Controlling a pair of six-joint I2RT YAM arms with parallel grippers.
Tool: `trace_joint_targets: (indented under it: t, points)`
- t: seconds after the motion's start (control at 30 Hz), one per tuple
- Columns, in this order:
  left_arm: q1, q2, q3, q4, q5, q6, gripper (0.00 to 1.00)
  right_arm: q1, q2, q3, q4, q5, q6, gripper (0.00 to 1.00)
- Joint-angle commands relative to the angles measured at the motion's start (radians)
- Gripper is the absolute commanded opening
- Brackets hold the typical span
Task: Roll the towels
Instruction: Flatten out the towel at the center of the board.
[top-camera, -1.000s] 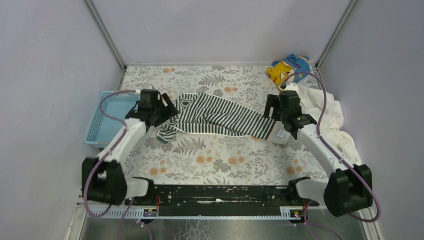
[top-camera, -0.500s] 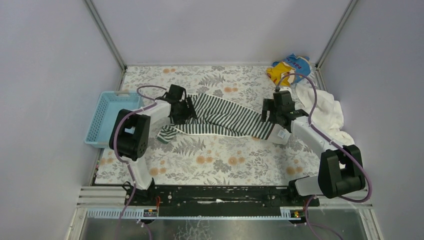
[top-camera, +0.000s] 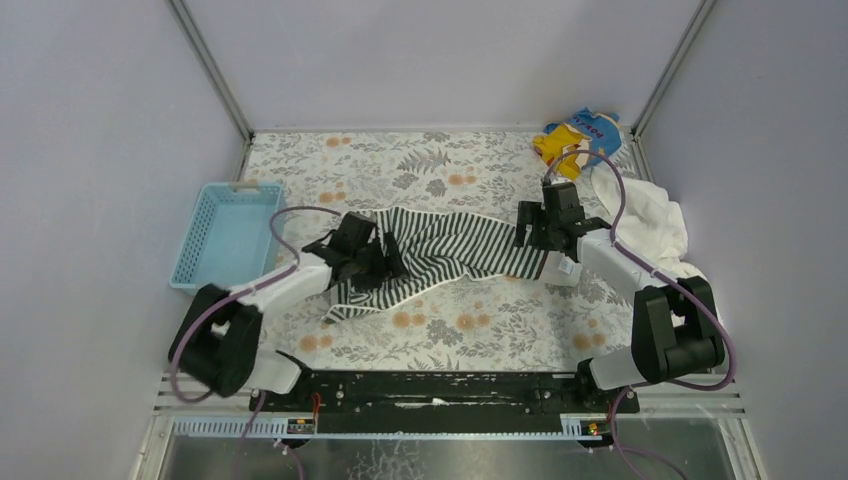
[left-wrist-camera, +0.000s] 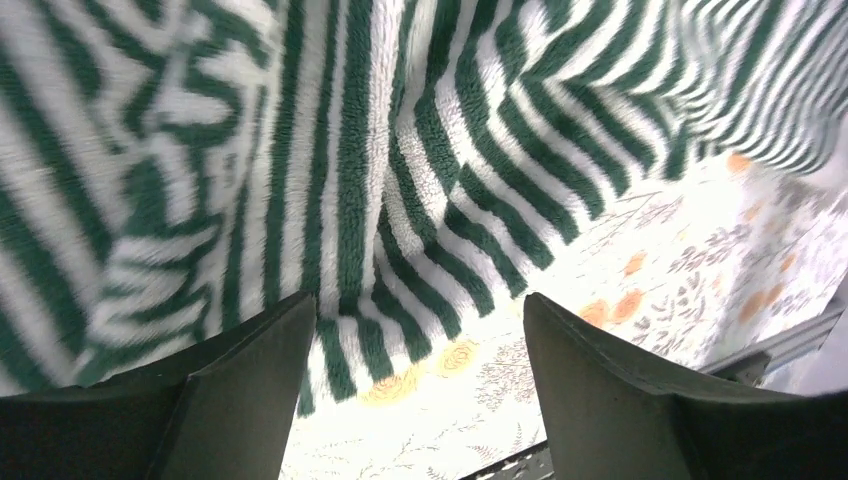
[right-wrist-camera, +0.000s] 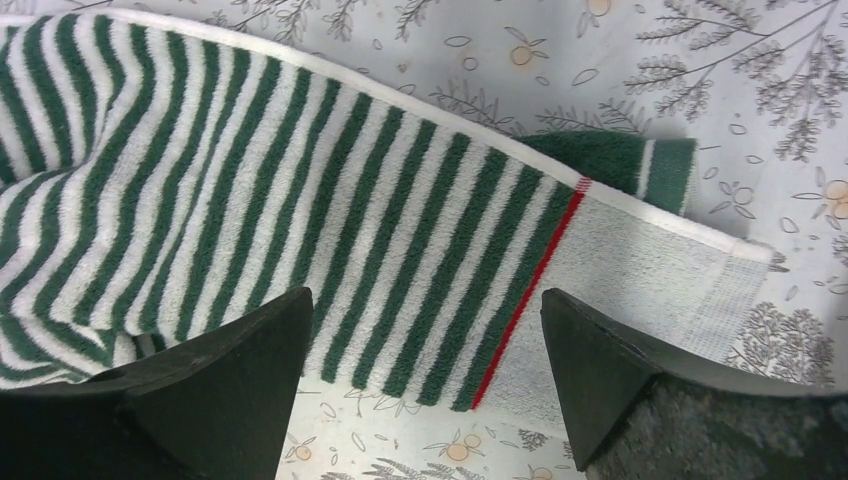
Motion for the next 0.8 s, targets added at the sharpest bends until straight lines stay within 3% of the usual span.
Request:
trace_joint_targets:
  t: [0.0, 0.13, 0.43, 0.77]
  points:
    - [0.010, -0.195, -0.009, -0.076, -0.153, -0.054, 0.78, -0.005, -0.029, 0.006, 0.025, -0.071, 0.005, 0.91]
    - [0.012, -0.356, -0.036, -0.173, -0.241, -0.118, 0.80, -0.005, -0.059, -0.013, 0.005, -0.077, -0.001, 0.91]
    - [0.013, -0.717, -0.151, -0.429, -0.377, -0.416, 0.87, -0.004, -0.114, -0.065, 0.001, -0.086, 0.000, 0.91]
    - [0.014, -0.872, -0.226, -0.590, -0.409, -0.619, 0.88, -0.005, -0.124, -0.085, 0.033, -0.122, 0.016, 0.92]
